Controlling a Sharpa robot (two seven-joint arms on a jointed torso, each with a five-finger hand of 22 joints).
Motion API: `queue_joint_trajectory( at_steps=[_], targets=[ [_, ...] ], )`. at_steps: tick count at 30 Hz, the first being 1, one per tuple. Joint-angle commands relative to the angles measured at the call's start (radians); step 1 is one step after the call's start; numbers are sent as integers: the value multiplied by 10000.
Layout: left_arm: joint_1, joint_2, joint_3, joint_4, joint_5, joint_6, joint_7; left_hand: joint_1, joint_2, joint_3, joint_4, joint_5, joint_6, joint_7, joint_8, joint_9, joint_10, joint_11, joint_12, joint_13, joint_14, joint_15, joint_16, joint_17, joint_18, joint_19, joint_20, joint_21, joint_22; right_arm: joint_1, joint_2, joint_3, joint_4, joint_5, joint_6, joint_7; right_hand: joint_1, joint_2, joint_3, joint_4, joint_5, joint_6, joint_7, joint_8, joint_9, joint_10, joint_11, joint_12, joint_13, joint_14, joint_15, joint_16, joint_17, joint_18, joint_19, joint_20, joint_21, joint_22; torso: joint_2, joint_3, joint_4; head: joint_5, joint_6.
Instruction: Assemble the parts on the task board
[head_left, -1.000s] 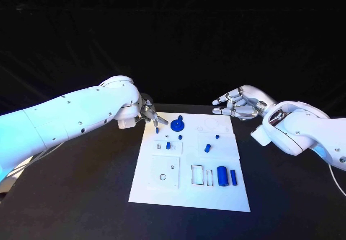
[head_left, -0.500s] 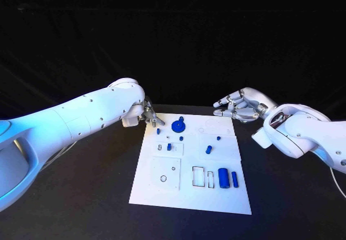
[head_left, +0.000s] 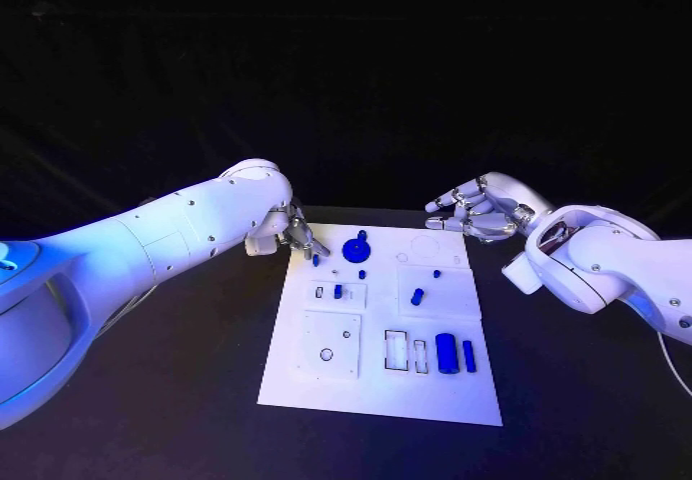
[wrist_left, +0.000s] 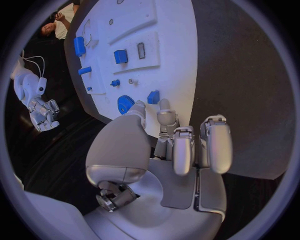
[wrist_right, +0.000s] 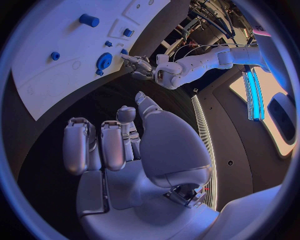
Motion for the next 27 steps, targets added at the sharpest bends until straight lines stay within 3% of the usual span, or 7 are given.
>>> queue_joint_trajectory(
  at_steps=[1, 14, 20, 27],
  targets=[
    [-1, 22, 1, -21, -16, 373, 110, 101, 35, -58, -24, -60, 113, -8, 77, -2, 81, -29, 62, 30, 1051, -28, 24, 2634, -9, 511, 28, 51, 1232, -8, 16, 0, 0, -15, 137, 96, -64, 38, -21, 25, 55, -4, 36, 48, -13, -13, 17, -29, -10, 428, 38, -53, -1, 70, -61, 27, -56, 3, -12, 4, 14, 7, -5],
    [-3, -22, 0, -46, 1, 362, 99, 507, 250, 30, -154, -47, 163, -86, 302, 86, 137, -103, 163, 81, 1051, -95, 24, 2634, -11, 517, -38, 54, 1251, -8, 25, -1, -12, -15, 164, 79, -64, 38, -21, 25, 55, -4, 36, 48, -13, -13, 17, -29, -10, 428, 38, -53, -1, 70, -61, 27, -56, 3, -2, -5, 12, 15, -52],
    [-3, -2, -2, -37, 129, 489, 151, 939, 387, 173, -387, -111, 116, -124, 418, 141, 140, -138, 184, 76, 1051, -125, 24, 2634, -14, 519, -68, 56, 1267, -8, 50, -1, -30, -15, 184, 75, -61, 62, -18, 34, 52, -2, 33, 51, -13, 2, 16, -6, 7, 430, 37, -56, 0, 71, -61, 28, -60, 1, -10, -8, 16, 11, -63],
    [-3, 12, -12, -21, 336, 595, 177, 938, 386, 149, -388, -248, 104, -116, 460, 160, 153, -135, 205, 88, 1051, -128, 24, 2634, -20, 527, -74, 74, 1291, -8, 63, -1, -36, -15, 189, 73, -61, 62, -18, 34, 52, -2, 33, 51, -13, 2, 16, -6, 7, 430, 37, -56, 0, 71, -61, 28, -60, 1, -8, -1, 8, 32, -55]
  ],
)
